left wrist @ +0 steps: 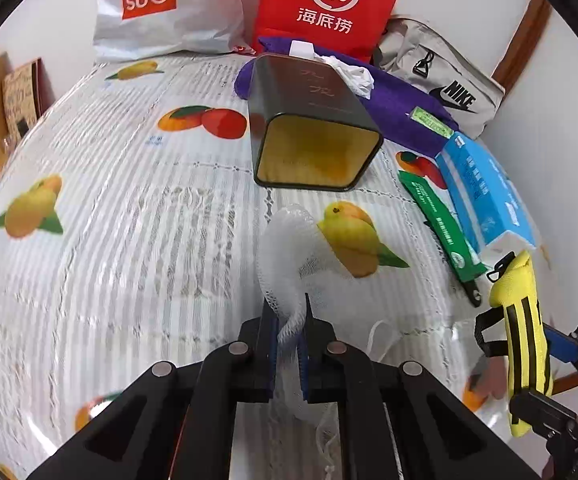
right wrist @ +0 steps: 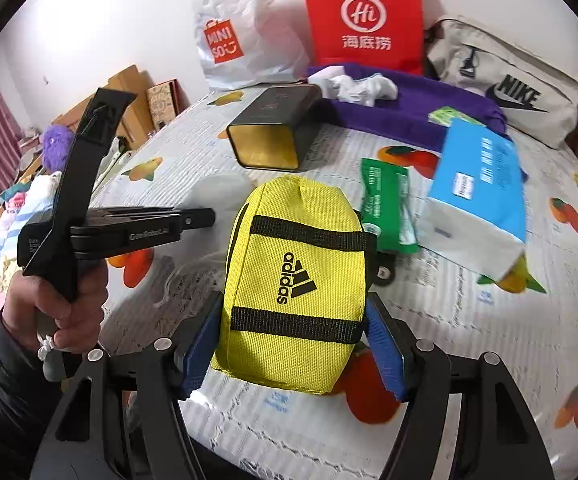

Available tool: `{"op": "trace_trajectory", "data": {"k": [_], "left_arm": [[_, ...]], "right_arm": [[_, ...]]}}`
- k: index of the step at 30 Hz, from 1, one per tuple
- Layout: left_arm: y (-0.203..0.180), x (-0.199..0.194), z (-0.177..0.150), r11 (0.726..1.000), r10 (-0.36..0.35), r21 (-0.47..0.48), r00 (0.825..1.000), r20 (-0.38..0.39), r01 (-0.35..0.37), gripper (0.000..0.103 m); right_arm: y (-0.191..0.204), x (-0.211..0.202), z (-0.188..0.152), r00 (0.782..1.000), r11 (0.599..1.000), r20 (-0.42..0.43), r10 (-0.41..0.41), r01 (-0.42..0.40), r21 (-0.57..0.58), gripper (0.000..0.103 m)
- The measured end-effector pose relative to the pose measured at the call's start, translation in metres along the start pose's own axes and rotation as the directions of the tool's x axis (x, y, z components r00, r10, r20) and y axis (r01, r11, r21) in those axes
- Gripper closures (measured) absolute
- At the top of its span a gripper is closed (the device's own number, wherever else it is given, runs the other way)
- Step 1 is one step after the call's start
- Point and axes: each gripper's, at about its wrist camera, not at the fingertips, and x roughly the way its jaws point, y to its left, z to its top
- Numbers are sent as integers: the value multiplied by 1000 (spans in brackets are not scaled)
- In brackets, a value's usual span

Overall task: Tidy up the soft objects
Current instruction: 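Carry the mesh bag and yellow pouch over the purple towel with both tools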

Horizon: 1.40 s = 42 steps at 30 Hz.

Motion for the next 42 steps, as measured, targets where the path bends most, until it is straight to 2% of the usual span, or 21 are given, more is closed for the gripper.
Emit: {"op": "trace_trajectory", "data": {"k": [11, 20, 31, 38, 42], "left_arm": [[-18, -6, -13, 997, 64, 43, 998, -23, -63, 94], [-27, -19, -15, 998, 54, 37, 998, -13, -54, 94], [-26, -27, -11, 1000, 21, 18, 1000, -10, -21, 94], [-30, -40, 6, 1000, -2, 17, 1000, 13, 2, 94], [-33, -46, 20, 1000, -7, 21, 1000, 12, 7, 94]], "right_arm": [[-25, -29, -10, 994, 994, 52, -95, 91, 61, 35], [-65, -41, -22, 988, 980, 49, -145, 137, 142, 35], [-77, -28, -28, 990, 978, 12, -140, 137, 159, 35], [-76, -32, -21, 992, 983, 9, -127, 124, 138, 35], [-80, -40, -9, 995, 988, 29, -91, 87, 127, 35]]}}
